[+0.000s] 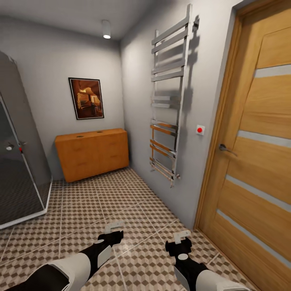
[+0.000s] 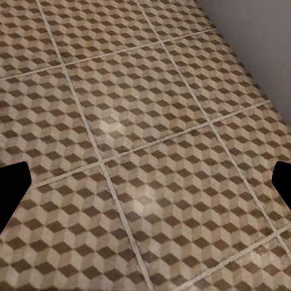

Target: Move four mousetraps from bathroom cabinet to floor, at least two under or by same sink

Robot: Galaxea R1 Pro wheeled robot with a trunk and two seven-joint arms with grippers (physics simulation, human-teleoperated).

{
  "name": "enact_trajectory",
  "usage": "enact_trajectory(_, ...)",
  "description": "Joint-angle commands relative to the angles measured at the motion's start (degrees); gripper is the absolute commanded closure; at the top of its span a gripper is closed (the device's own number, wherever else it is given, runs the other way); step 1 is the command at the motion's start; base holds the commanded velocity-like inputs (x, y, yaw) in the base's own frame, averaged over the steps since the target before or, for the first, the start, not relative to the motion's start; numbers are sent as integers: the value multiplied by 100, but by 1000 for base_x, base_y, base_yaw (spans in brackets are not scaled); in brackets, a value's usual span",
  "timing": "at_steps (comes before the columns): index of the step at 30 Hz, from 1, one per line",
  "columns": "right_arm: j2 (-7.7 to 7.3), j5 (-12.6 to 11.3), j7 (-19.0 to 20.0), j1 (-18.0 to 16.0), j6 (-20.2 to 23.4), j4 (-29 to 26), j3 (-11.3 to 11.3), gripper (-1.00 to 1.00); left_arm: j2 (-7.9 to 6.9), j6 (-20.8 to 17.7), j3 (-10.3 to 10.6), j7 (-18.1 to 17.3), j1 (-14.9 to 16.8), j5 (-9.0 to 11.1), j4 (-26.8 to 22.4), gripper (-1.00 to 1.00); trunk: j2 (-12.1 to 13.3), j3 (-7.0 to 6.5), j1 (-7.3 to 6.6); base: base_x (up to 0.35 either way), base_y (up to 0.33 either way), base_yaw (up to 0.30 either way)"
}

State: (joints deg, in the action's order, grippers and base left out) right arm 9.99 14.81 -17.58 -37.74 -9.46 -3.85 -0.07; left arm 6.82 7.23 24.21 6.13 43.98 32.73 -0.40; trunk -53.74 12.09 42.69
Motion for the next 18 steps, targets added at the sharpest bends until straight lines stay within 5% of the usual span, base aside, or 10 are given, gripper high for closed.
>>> enact_trajectory(1,1,30,-26,-5,-12,7,-2,-100,3,15,49,20,5,40,4,-100,-6,8,1,0,0,300)
enact_trajectory(18,1,22,-27,-5,-4,7,-2,-100,27,7,49,-6,5,33,4,-100,-6,8,1,0,0,300)
